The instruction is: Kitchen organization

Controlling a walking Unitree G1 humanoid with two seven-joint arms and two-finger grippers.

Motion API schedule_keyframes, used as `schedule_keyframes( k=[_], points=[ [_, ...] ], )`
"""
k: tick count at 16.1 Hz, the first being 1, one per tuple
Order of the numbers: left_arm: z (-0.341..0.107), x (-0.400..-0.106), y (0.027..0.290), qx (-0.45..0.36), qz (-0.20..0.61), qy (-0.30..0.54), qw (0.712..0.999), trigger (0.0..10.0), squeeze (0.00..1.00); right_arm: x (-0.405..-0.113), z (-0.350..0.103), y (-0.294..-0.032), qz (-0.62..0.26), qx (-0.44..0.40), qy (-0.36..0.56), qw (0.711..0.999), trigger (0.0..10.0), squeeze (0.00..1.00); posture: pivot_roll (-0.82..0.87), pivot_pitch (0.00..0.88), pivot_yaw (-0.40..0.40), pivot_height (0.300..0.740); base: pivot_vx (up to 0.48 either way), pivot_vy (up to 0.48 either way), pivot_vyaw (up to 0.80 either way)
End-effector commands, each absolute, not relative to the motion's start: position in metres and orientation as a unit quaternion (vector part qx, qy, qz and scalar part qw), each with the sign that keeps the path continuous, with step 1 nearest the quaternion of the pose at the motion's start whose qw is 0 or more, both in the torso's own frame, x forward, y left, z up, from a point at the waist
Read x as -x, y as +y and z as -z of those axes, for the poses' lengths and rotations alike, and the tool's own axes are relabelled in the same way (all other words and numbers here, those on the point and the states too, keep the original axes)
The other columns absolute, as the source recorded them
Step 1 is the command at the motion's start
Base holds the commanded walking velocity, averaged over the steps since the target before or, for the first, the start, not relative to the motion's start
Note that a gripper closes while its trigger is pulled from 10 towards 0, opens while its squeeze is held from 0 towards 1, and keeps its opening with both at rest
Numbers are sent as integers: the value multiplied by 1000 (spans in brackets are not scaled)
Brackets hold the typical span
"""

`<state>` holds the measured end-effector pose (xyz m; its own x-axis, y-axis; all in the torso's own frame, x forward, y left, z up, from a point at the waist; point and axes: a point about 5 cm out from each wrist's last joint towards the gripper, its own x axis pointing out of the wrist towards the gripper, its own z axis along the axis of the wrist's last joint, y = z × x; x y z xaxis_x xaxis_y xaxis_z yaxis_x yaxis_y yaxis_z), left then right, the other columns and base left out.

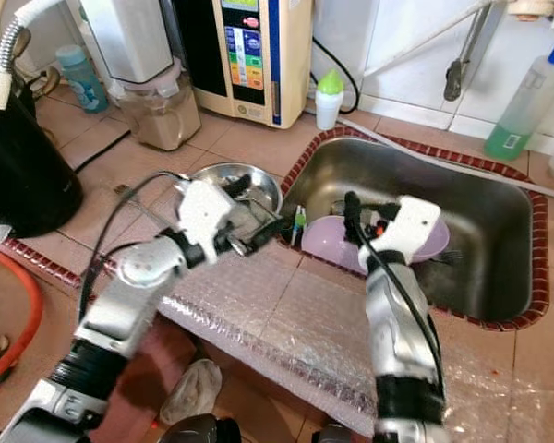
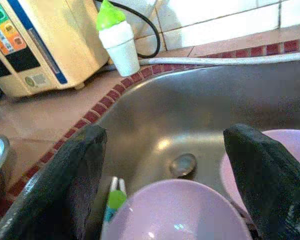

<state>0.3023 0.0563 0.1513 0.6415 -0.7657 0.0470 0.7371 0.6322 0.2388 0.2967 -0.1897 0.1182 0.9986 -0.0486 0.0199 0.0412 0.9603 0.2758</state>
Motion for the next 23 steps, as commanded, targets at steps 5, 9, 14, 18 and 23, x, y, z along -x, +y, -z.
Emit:
schedule_keyframes(
  k=[5,9,14,18,23],
  points=[
    [-131,-301,51,-160,429,-73,886,10000,0,-275,-123,-192,-3,-101,-10,995,10000,0,-130,73,50,740,0,0,0],
    [-130,-314,50,-194,408,-89,888,10000,0,-257,-121,-191,-35,-68,3,997,10000,0,-135,72,48,740,0,0,0],
    [-130,-323,49,-221,393,-106,886,10000,0,-245,-122,-191,-42,-54,11,998,10000,0,-156,95,63,740,0,0,0],
    [-122,-329,44,-245,400,-99,877,10000,0,-241,-130,-195,-19,-47,-3,999,10000,0,-215,108,71,740,0,0,0],
    [-116,-336,45,-266,400,-91,872,0,0,-240,-133,-198,-12,-42,-5,999,10000,0,-240,91,81,740,0,0,0]
  ],
)
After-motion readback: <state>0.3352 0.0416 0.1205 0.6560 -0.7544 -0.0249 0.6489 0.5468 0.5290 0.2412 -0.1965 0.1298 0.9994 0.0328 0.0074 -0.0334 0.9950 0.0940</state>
